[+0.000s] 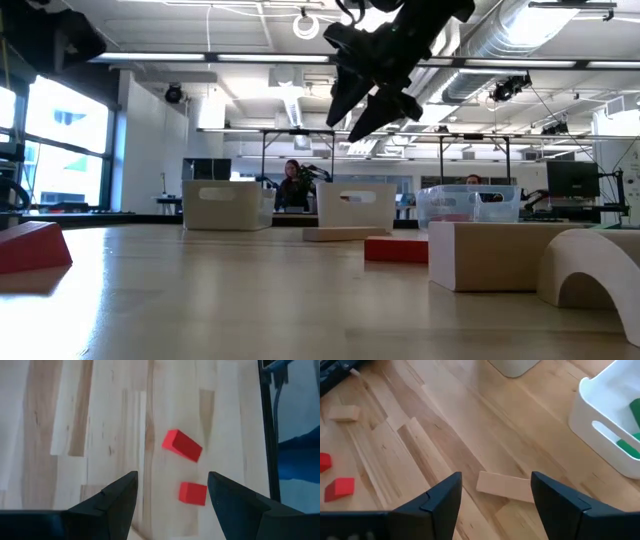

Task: Sort & place blocks by color
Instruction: Put the red block into the transparent bin

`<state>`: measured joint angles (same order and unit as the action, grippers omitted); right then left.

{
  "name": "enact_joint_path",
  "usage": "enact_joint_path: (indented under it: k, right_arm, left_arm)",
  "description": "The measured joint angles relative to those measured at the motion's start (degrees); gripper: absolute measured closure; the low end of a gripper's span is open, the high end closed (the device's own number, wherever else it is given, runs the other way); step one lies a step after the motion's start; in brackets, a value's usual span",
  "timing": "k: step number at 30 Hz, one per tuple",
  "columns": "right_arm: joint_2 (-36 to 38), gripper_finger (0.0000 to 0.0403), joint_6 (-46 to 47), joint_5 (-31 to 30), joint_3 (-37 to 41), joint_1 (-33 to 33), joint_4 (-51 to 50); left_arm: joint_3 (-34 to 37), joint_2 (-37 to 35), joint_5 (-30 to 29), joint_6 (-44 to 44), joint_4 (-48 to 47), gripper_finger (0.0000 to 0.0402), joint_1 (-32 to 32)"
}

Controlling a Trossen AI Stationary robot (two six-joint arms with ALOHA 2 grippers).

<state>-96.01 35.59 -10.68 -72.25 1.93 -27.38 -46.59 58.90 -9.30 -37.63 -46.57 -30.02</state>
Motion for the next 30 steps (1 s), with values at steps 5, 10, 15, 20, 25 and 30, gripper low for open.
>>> enact_joint_path:
  k: [5,10,15,20,25,30]
  right_arm:
    - [0.0,0.0181,0.0,-0.5,0.0,-0.9,-1.2]
    - [0.0,0.0181,0.2,-1.1,0.0,-1.6,-2.5]
    - [0.0,0.0181,0.2,-3.4,0.0,-2.1,-3.2]
    - [0.0,0.0181,0.4,-3.5,0.0,-2.1,-3.4]
    - [0.0,0.0181,0.4,-3.4,0.0,-2.1,-3.5]
    - [0.0,0.0181,0.4,-3.3,0.0,-2.1,-3.5]
  left_arm:
    - [0.0,4.1,-2.4,-3.9,0.1,0.0174,-5.1]
    - [0.0,8.8,-2.7,-6.4,0.6,0.0174,-8.7]
    - [0.0,12.6,-3.0,-8.2,2.2,0.0174,-11.5]
    - [0.0,16.0,-3.4,-8.7,4.8,0.0174,-12.8]
    - [0.0,19.4,-3.3,-8.7,7.1,0.0174,-13.3]
    - [0.0,22.2,-3.3,-8.7,7.5,0.0174,-13.3]
